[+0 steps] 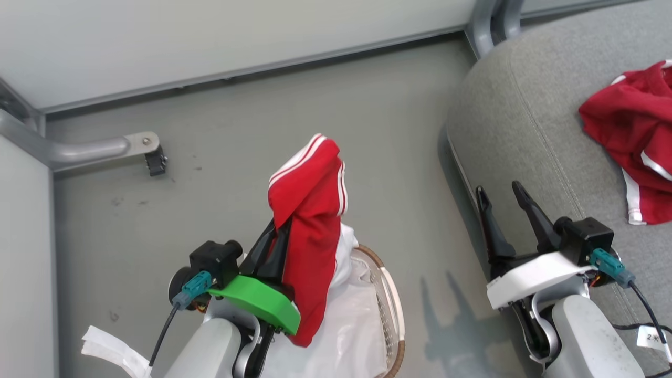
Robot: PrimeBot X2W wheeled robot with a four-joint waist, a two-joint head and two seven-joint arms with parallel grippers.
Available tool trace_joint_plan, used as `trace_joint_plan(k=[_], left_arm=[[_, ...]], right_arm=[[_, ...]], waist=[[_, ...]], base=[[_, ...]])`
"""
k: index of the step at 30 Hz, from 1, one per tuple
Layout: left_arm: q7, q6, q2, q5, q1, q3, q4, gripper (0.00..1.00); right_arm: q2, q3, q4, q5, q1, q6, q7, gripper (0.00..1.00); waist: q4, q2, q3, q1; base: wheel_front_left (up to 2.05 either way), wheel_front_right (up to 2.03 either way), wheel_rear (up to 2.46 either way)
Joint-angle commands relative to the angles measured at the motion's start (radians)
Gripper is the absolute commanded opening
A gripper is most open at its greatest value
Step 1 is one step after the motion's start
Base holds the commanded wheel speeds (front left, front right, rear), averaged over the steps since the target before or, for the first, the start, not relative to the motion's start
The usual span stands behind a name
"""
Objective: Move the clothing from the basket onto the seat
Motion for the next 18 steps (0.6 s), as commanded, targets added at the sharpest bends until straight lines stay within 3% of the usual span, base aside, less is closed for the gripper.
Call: trace_joint_plan(k=[1, 18], left_arm=[[-0.001, -0.003, 0.003, 0.017, 0.019, 0.006, -0.029, 0.00], [-0.001, -0.003, -0.007, 0.086, -0.042, 0.028, -0.319, 0.00]], right_arm=[[-0.003, -0.002, 0.003, -0.005, 0.023, -0.001, -0.002, 1.00], [0.008, 0.068, 0.026, -0.010, 0.105, -0.001, -0.002, 1.00]], waist=[[0.037, 0.0000, -0.048, 0.0001], [0.057, 0.0000, -0.158, 0.0001]], base=[[0.00, 0.00, 0.00], [0.00, 0.00, 0.00]])
